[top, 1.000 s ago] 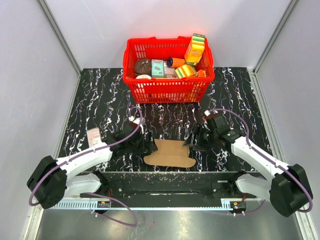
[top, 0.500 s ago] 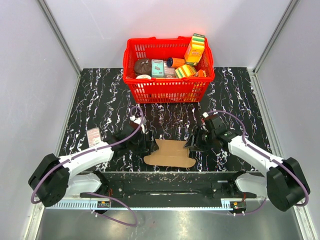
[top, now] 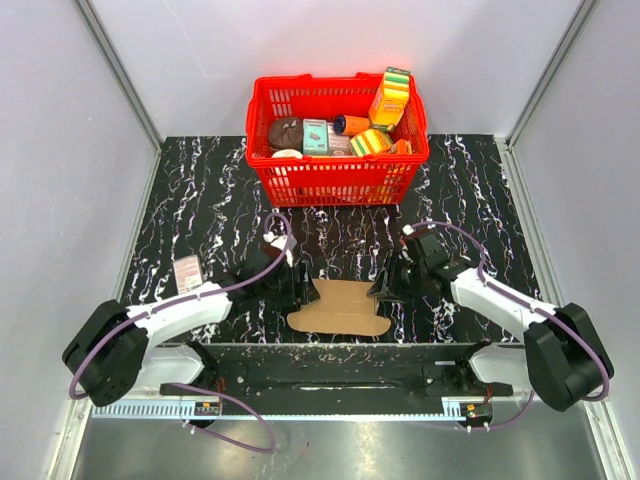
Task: Fold the paper box
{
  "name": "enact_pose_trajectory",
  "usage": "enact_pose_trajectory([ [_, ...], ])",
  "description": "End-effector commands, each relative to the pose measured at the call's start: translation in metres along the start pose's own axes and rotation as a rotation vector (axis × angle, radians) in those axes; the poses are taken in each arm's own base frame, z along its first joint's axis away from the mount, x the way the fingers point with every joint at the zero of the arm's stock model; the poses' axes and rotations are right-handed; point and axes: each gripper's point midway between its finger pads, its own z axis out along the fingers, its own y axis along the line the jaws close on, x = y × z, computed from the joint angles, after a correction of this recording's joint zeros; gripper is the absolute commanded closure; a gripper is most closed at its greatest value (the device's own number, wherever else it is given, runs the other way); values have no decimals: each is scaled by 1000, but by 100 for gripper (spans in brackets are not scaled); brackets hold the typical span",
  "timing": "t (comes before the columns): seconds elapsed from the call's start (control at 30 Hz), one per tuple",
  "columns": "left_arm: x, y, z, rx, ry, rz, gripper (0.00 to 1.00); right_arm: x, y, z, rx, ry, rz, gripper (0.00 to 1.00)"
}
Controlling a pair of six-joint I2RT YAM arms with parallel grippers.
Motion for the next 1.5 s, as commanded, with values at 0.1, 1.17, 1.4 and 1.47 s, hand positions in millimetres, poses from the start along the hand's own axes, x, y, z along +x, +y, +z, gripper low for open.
enact_pose_trajectory([
  [0.1, -15, -14, 5, 47, -45, 3, 25, -14, 19, 2, -50, -27, -39, 60],
  [1.17, -66, -6, 21, -22, -91, 20, 14, -53, 32, 13, -14, -88, -156, 37],
  [1.4, -68, -8, 7, -15, -109, 26, 9, -46, 31, 5, -28, -91, -162, 37],
  [1.47, -63, -1, 2, -37, -104, 31, 8, -43, 29, -1, -24, -101, -162, 37],
])
